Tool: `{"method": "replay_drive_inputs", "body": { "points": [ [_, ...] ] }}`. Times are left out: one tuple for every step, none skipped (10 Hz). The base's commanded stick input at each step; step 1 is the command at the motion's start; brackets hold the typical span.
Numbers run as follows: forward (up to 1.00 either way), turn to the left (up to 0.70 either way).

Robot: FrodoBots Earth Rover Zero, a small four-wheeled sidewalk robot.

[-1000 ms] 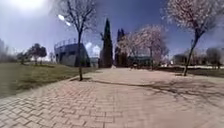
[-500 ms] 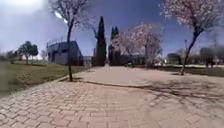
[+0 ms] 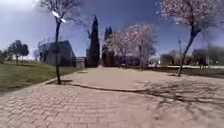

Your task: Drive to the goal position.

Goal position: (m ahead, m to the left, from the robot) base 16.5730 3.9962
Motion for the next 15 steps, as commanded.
{"method": "replay_drive_inputs", "body": {
  "points": [
    [0.96, 0.00],
    [0.96, 0.00],
    [0.96, 0.00],
    [0.96, 0.00],
    [0.96, 0.00],
    [0.96, 0.00],
    [0.96, 0.00],
    [0.96, 0.00],
    [0.96, 0.00],
    [0.96, 0.00],
    [0.96, 0.02],
    [0.96, 0.07],
    [0.96, 0.13],
    [0.96, 0.20],
    [0.96, 0.26]
  ]
}}
